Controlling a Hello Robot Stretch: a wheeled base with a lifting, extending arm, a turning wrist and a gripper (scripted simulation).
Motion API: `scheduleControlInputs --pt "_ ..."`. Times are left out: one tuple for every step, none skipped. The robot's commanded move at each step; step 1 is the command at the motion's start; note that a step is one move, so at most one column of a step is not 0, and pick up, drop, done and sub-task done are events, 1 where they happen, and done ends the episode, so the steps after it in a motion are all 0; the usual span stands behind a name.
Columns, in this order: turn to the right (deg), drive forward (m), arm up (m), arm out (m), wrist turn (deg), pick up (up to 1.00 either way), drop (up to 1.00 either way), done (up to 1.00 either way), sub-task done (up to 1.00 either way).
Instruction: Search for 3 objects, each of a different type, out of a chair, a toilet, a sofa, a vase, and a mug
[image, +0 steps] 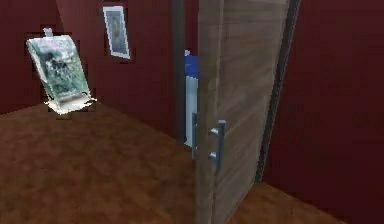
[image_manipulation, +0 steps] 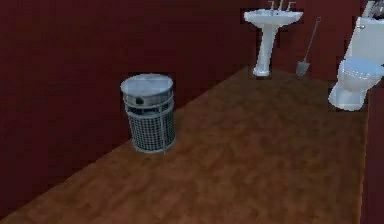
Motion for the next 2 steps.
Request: scheduleControlInputs --pt "36.0 0.00 0.00 0.00 0.0 0.00 0.00 0.00 0.00" --pt "3.0 0.00 0.00 0.00 0.0 0.00 0.00 0.00 0.00"
